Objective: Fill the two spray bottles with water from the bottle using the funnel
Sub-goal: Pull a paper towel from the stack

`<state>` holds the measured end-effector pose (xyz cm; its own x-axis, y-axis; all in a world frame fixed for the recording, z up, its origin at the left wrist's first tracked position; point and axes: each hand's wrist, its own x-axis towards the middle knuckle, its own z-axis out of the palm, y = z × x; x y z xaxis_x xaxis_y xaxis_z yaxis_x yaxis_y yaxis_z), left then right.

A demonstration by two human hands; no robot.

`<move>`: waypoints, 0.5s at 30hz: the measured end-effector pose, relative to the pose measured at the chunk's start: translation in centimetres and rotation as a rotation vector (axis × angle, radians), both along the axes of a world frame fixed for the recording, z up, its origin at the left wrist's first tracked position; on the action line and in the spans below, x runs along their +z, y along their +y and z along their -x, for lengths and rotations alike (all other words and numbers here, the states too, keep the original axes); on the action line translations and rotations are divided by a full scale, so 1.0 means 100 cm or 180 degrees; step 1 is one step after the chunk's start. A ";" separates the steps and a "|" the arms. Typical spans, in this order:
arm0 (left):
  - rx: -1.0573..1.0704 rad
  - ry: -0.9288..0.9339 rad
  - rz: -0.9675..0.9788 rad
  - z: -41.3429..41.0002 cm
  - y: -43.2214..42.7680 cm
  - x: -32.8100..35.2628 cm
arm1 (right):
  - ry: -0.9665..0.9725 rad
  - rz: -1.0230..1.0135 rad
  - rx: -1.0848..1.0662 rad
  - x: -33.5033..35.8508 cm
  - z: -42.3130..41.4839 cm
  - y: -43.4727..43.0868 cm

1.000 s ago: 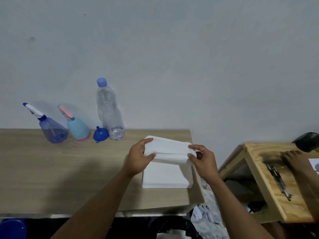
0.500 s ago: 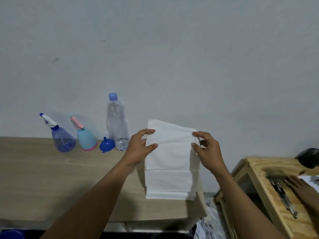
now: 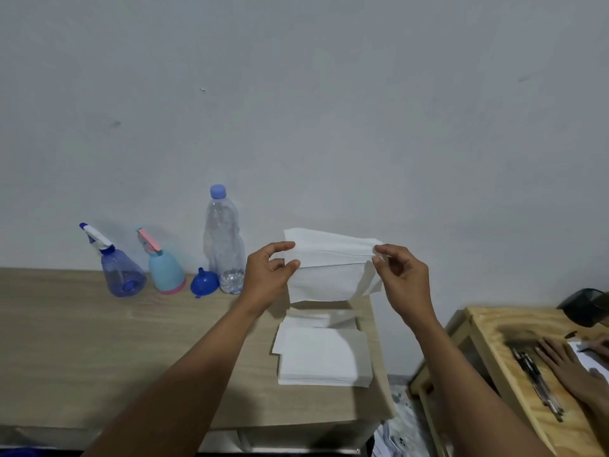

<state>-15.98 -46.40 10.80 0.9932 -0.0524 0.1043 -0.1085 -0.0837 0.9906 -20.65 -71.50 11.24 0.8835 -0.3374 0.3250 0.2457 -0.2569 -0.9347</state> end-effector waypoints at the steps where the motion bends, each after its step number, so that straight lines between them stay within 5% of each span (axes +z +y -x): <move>1: 0.0001 -0.0008 -0.0003 -0.001 0.000 0.001 | 0.0019 0.0004 -0.0012 0.001 0.000 -0.001; 15: 0.0124 0.0482 -0.0353 0.037 0.120 -0.022 | 0.0748 0.0285 0.0982 -0.028 0.005 0.106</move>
